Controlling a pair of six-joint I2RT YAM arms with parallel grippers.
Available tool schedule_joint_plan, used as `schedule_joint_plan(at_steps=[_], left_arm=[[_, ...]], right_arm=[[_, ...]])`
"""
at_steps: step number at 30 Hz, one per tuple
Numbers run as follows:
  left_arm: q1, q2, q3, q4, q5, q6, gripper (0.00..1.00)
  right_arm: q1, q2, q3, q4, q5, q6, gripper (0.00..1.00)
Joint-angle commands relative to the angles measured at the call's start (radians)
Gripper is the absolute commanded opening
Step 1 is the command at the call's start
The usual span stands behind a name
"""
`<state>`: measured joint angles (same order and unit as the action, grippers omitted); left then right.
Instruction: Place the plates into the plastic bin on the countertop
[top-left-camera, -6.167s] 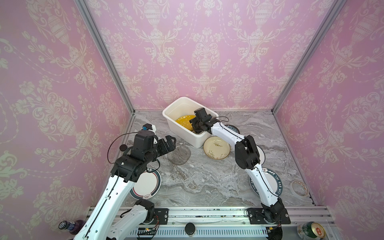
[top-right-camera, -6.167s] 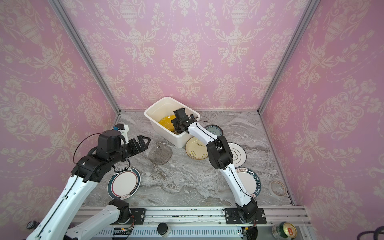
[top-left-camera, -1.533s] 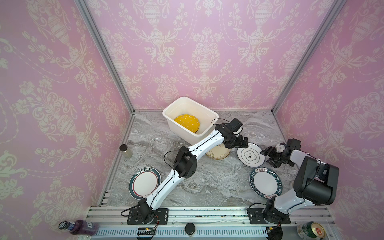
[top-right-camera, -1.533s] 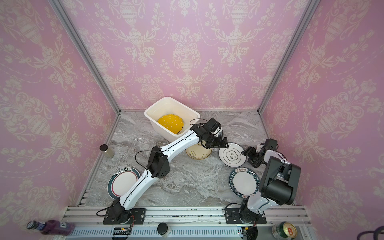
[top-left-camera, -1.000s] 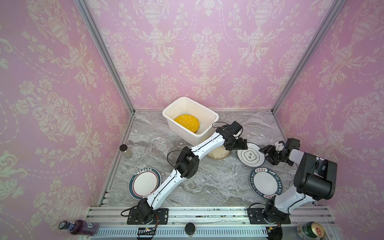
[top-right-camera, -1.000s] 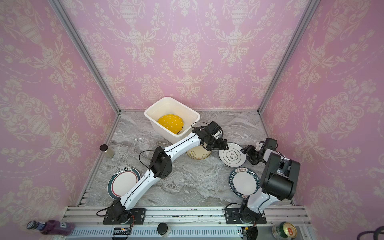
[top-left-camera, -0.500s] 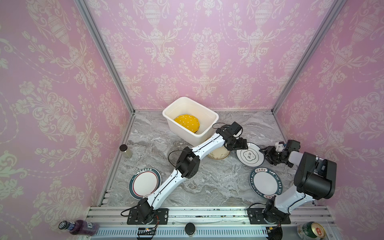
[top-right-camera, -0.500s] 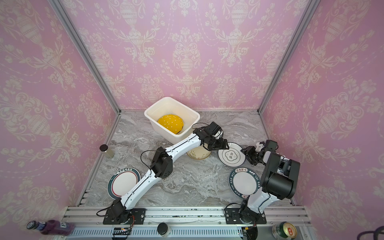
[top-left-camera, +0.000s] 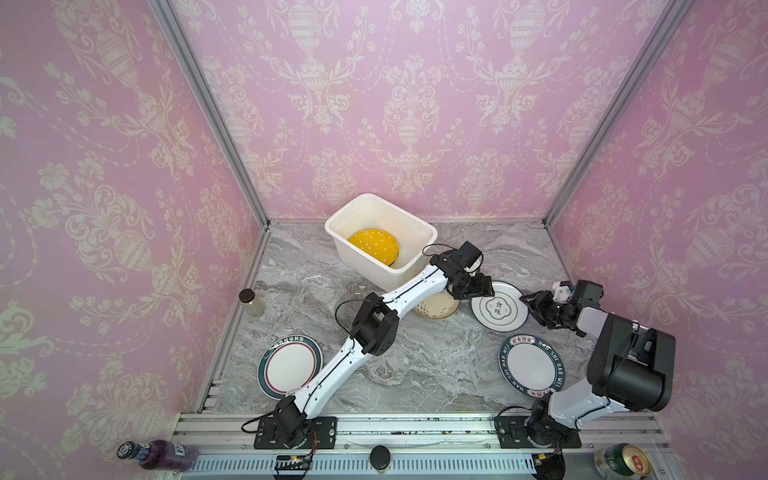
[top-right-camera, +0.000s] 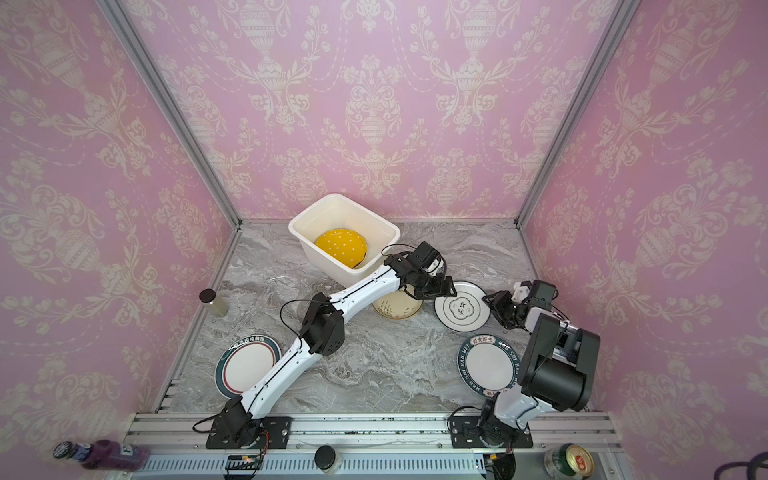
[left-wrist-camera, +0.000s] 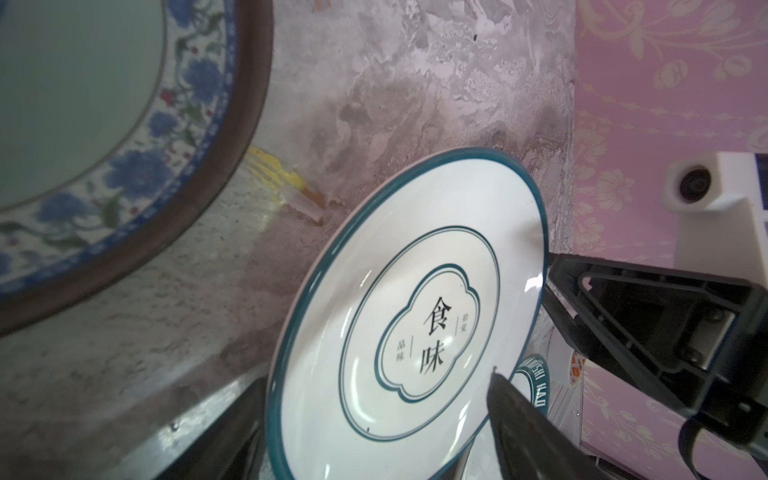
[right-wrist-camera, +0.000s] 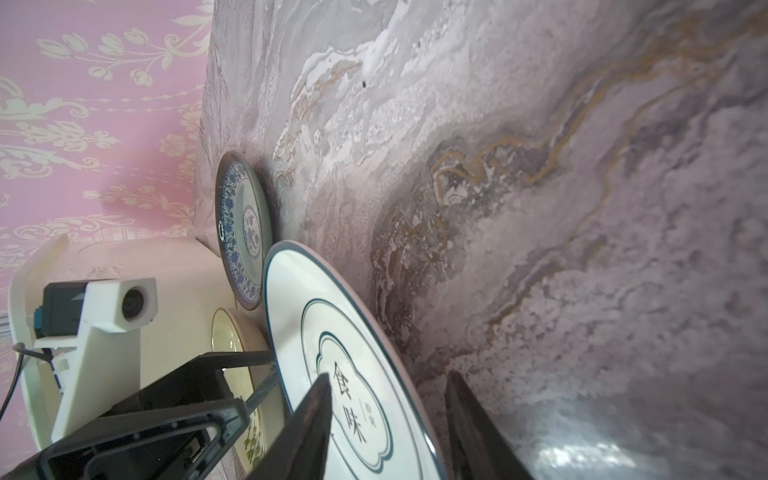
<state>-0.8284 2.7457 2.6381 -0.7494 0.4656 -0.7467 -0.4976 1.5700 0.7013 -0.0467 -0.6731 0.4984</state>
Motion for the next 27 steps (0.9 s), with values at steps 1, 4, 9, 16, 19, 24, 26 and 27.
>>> schedule_joint_plan(at_steps=[1,4,9,16,19,24,26,27], left_arm=[[-0.009,0.009,0.026,0.005,0.042,-0.013,0.82],[-0.009,0.008,0.026,0.007,0.044,-0.019,0.82],[-0.009,0.009,0.026,-0.002,0.047,-0.013,0.82],[-0.009,0.013,0.026,0.001,0.052,-0.018,0.82],[-0.009,0.013,0.026,-0.002,0.056,-0.014,0.81],[-0.01,0.014,0.026,-0.002,0.058,-0.016,0.81],[-0.009,0.015,0.028,-0.001,0.06,-0.017,0.82],[-0.009,0.016,0.027,-0.001,0.063,-0.017,0.81]], right_arm=[[0.05,-0.026,-0.023,-0.004,-0.076,0.009,0.44],[0.065,-0.032,-0.023,-0.004,-0.072,0.009,0.43],[0.072,-0.038,-0.031,0.023,-0.081,0.029,0.39],[0.071,-0.066,-0.041,0.042,-0.087,0.051,0.35],[0.073,-0.077,-0.036,0.04,-0.103,0.052,0.33],[0.08,-0.101,-0.022,-0.005,-0.108,0.028,0.3],[0.086,-0.109,-0.02,-0.022,-0.105,0.018,0.29],[0.09,-0.112,-0.021,-0.029,-0.104,0.013,0.28]])
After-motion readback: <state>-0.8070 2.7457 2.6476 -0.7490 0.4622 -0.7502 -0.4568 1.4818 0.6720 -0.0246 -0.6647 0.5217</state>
